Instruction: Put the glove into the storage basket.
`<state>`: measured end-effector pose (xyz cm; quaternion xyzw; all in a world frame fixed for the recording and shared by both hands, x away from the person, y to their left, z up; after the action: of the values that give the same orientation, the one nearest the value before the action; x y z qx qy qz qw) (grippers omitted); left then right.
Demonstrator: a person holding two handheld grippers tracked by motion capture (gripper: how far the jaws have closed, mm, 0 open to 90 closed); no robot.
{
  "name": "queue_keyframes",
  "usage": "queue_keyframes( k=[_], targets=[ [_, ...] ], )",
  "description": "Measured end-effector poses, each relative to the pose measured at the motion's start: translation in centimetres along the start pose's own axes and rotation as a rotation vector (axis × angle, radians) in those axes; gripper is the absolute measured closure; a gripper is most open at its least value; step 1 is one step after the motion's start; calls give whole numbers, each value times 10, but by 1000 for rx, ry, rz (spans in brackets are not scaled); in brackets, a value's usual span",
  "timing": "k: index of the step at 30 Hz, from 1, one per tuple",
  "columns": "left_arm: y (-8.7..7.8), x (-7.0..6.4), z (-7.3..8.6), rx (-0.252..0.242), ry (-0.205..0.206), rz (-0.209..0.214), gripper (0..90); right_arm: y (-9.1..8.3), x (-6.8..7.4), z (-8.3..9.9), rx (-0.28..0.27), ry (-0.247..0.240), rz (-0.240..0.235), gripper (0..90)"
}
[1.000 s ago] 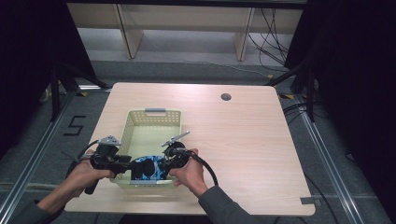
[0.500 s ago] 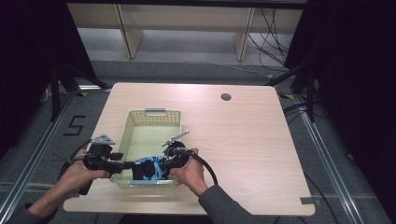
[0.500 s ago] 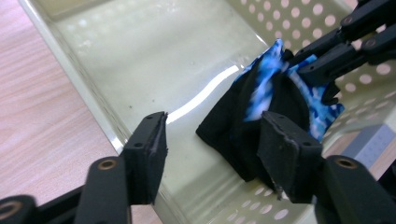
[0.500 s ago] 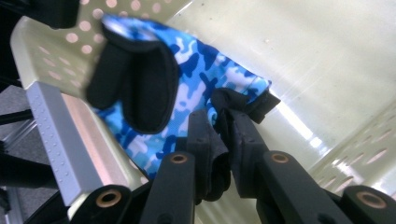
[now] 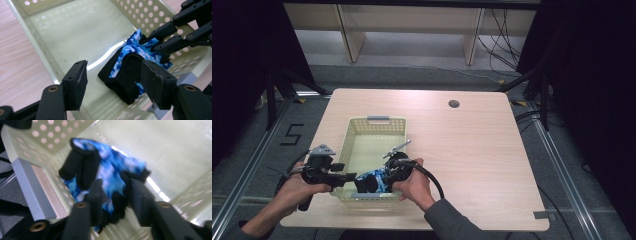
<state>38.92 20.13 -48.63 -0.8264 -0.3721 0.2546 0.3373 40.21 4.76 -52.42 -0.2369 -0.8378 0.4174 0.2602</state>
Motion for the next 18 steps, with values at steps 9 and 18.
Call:
queue_keyframes(
  k=[9,18],
  targets=[
    [-5,-18,-7,-67,-3,30,343,-29,1,-17,-98,-29,14,440],
    [-10,-71,-15,-173,21,144,238,-82,-15,-3,-275,9,-4,375]
  ],
)
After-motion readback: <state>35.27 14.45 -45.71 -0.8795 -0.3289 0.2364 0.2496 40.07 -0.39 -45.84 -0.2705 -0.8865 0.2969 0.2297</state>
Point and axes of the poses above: each handheld gripper's, and its own axes: y roughly forward along the jaws, z roughly out of its underside, x roughly to its left, the point moved 9 cm from there along y, roughly forward along the jaws, and after that the axes turned 1 degree about x, right-handed, at the moved point
